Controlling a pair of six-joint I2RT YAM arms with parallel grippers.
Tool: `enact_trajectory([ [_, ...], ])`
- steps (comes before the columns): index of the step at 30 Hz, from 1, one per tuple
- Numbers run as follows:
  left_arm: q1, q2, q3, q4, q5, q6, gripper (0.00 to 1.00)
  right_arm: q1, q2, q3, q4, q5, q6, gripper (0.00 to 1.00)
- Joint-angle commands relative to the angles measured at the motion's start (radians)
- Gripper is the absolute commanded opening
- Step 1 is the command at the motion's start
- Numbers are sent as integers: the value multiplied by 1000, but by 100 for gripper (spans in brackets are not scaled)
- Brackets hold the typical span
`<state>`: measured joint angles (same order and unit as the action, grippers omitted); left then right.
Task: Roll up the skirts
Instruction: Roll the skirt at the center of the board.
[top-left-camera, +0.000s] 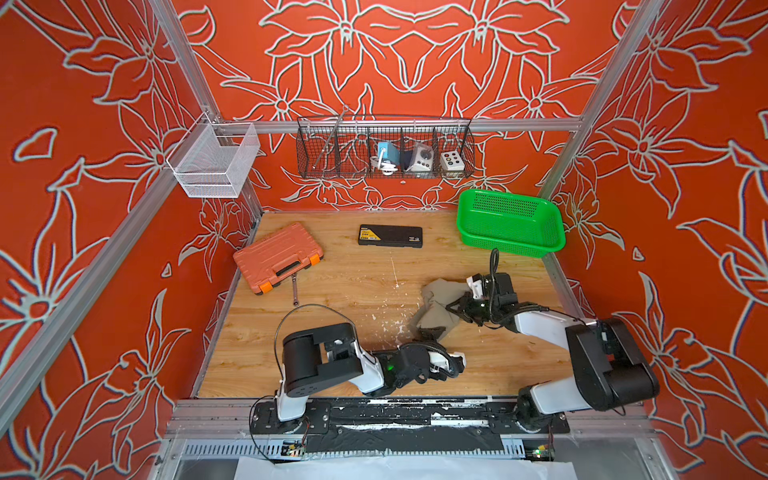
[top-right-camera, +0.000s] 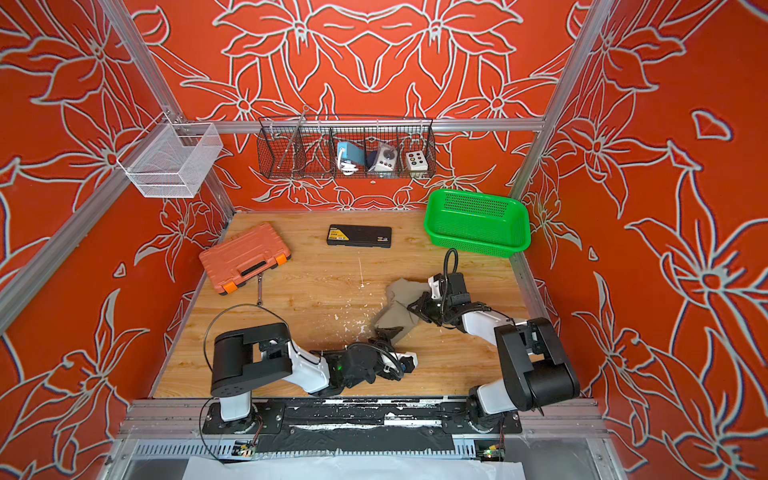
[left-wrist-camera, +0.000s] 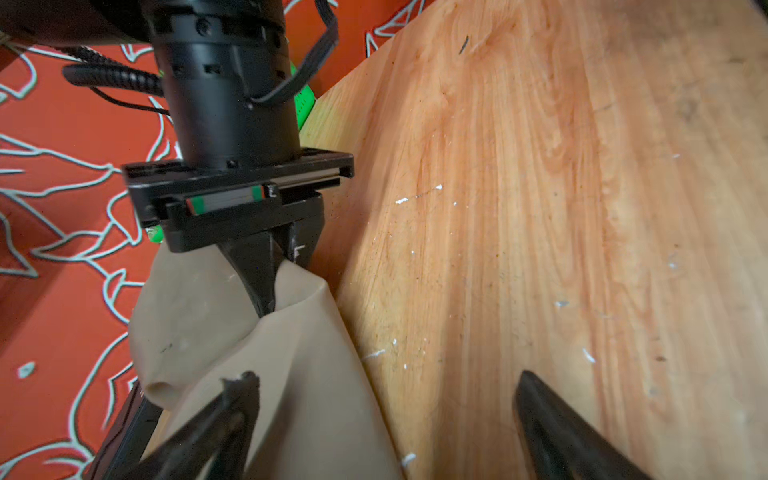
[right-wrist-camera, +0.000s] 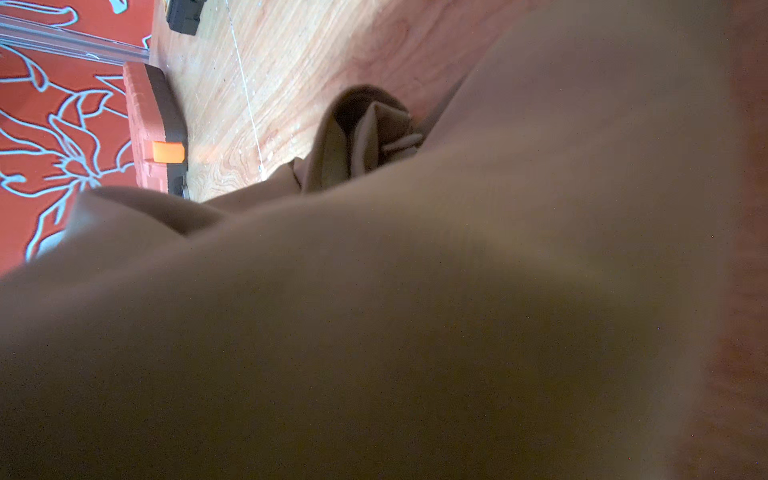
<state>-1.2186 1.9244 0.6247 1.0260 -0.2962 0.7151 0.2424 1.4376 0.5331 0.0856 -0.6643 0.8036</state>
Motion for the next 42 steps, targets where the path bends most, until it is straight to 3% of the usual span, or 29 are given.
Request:
enact_trajectory([
  [1, 21, 61, 42, -39, -37, 46, 85, -9, -37, -26, -36, -36, 8, 0],
  [2, 28, 77, 48, -30, -50, 47, 79, -14, -47, -32, -40, -39, 9, 0],
  [4, 42, 104, 56, 3, -76, 50, 52, -22, -66, -44, -53, -47, 3, 0],
  [6, 55, 119, 70, 12, -88, 49, 36, -29, -82, -57, -67, -49, -5, 0],
  [10, 66, 142, 108, 11, -121, 47, 17, -49, -107, -68, -108, -52, -30, 0],
  [11, 68, 143, 110, 15, -128, 40, 0, -56, -113, -68, -118, -54, -37, 0],
  [17, 79, 112, 121, -51, -58, -96, 0, -92, -154, -43, -202, -32, -92, 2],
  [21, 105, 88, 175, -203, 95, -274, 0, -96, -189, 11, -275, 5, -128, 51],
  [24, 136, 92, 226, -300, 225, -405, 0, -102, -210, 36, -312, 21, -140, 70],
  [28, 196, 99, 264, -350, 376, -584, 0, -107, -235, 45, -365, 37, -162, 82],
  [31, 248, 94, 227, -279, 474, -706, 0, -107, -260, 30, -388, 58, -173, 85],
  [34, 301, 90, 167, -158, 570, -829, 0, -108, -268, 17, -386, 82, -170, 97],
  [42, 387, 162, 97, 79, 753, -1059, 0, -106, -169, 59, -284, 63, -117, 98],
])
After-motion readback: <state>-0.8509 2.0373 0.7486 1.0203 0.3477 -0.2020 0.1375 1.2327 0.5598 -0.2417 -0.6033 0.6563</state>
